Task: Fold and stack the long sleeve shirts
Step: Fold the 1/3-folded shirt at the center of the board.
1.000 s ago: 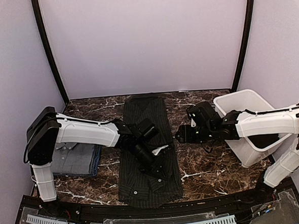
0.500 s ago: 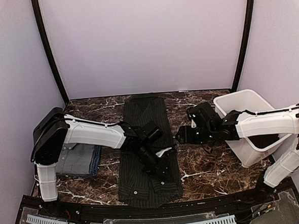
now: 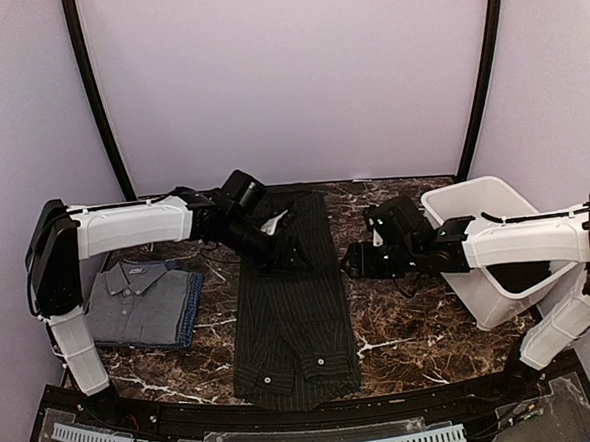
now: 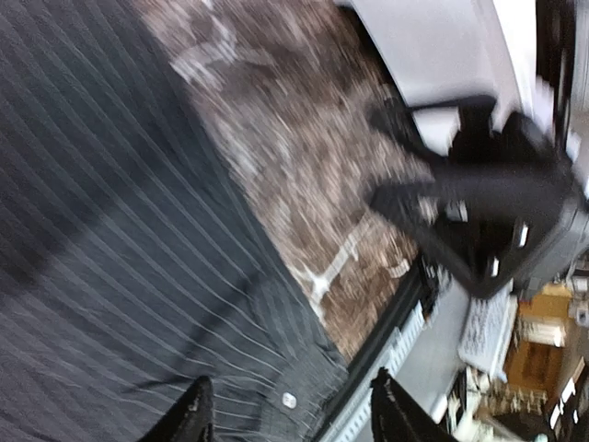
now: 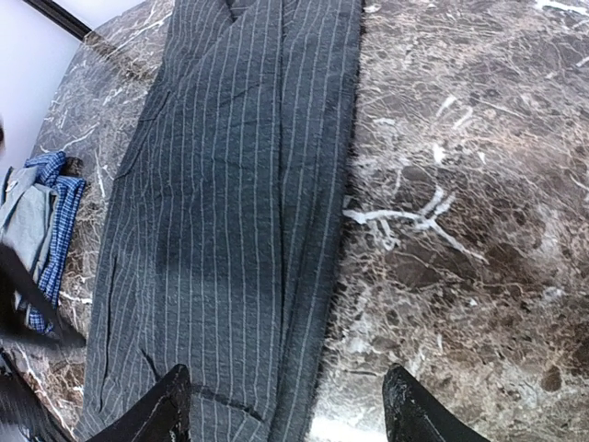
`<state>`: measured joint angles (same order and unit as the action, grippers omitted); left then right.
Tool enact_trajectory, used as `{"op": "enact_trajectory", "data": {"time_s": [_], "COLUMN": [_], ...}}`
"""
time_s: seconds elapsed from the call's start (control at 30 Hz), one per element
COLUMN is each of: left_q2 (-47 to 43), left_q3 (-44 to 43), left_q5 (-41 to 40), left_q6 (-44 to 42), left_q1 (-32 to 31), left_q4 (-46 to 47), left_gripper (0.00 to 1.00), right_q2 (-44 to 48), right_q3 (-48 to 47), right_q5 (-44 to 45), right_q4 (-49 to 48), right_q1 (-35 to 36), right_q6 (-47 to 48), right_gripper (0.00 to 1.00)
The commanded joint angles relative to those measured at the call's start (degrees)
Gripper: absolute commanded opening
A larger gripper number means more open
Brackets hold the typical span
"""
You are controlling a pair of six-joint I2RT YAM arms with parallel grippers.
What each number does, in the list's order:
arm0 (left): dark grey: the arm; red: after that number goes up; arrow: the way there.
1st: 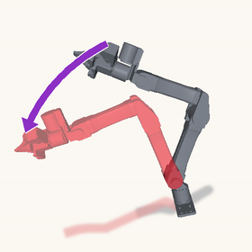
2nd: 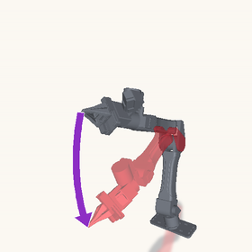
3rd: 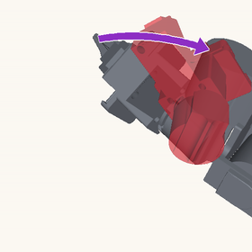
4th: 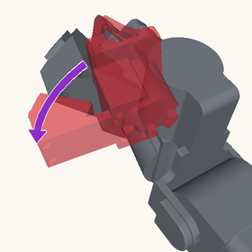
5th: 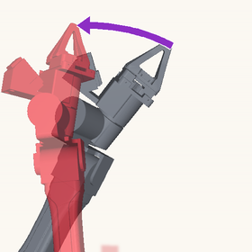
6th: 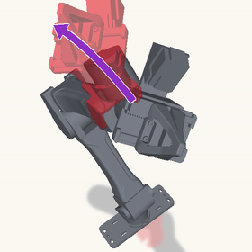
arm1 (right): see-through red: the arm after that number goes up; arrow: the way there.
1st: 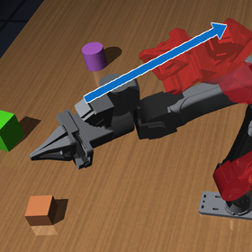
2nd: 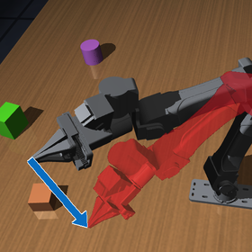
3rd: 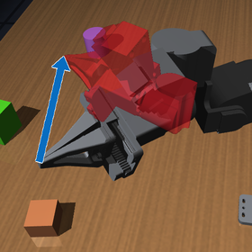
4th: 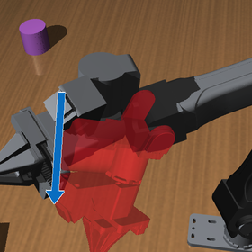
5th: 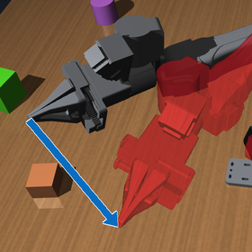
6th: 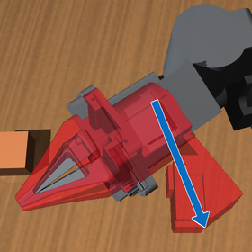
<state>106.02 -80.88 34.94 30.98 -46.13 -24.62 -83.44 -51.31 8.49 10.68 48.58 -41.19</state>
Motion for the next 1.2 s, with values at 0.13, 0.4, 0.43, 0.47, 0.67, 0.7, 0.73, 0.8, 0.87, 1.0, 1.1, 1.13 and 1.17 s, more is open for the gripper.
{"op": "enact_trajectory", "data": {"time_s": [0.13, 0.4, 0.43, 0.47, 0.67, 0.7, 0.73, 0.8, 0.87, 1.0, 1.1, 1.13, 1.17], "left_q2": [3.4, 13.4, 15.4, 16.3, 24.7, 27.0, 28.0, 30.6, 31.3, 31.5, 31.5, 31.7, 31.9], "left_q3": [-7.6, -13.4, -14.2, -15.0, -18.5, -19.3, -20.9, -22.3, -22.8, -22.9, -23.1, -23.2, -23.7], "left_q5": [-7.5, -8.0, -7.5, -7.1, -7.8, -7.8, -7.7, -8.0, -8.4, -9.1, -9.9, -10.3, -10.4], "left_q6": [-1.3, 0.3, 0.4, 0.7, 0.0, -0.1, -0.1, -0.3, -0.2, 0.3, 0.5, 0.7, 0.9], "left_q1": [10.5, 15.5, 15.8, 16.5, 18.9, 19.2, 19.3, 19.4, 19.5, 19.6, 19.7, 19.8, 20.0], "left_q4": [3.9, 10.4, 10.7, 11.4, 13.4, 12.6, 12.0, 10.9, 10.7, 10.5, 10.2, 10.1, 10.1], "left_gripper": [0.48, 0.38, 0.37, 0.35, 0.32, 0.3, 0.29, 0.27, 0.27, 0.26, 0.26, 0.26, 0.26], "right_q2": [-4.8, -10.0, -10.7, -11.7, -17.9, -19.1, -20.3, -22.5, -24.9, -30.3, -33.6, -34.7, -35.8], "right_q3": [-6.1, -9.3, -9.7, -10.0, -12.9, -13.5, -14.2, -15.6, -17.4, -20.2, -21.4, -21.6, -22.1], "right_q5": [-3.5, -8.2, -8.9, -10.0, -15.3, -16.1, -17.0, -18.6, -20.4, -23.7, -26.1, -26.7, -27.3], "right_q4": [-4.3, -7.5, -8.0, -8.7, -13.1, -13.6, -14.3, -15.6, -17.0, -18.6, -19.6, -19.8, -20.0], "right_q1": [-0.5, -0.7, -0.7, -0.7, -1.0, -1.1, -1.3, -1.8, -2.6, -4.6, -6.3, -6.8, -7.4], "right_q6": [1.7, 1.8, 1.7, 1.8, 1.5, 1.3, 1.0, 0.5, 0.1, -0.6, -1.1, -1.3, -1.4], "right_gripper": [0.65, 0.61, 0.6, 0.6, 0.53, 0.52, 0.51, 0.49, 0.46, 0.42, 0.41, 0.41, 0.4]}}
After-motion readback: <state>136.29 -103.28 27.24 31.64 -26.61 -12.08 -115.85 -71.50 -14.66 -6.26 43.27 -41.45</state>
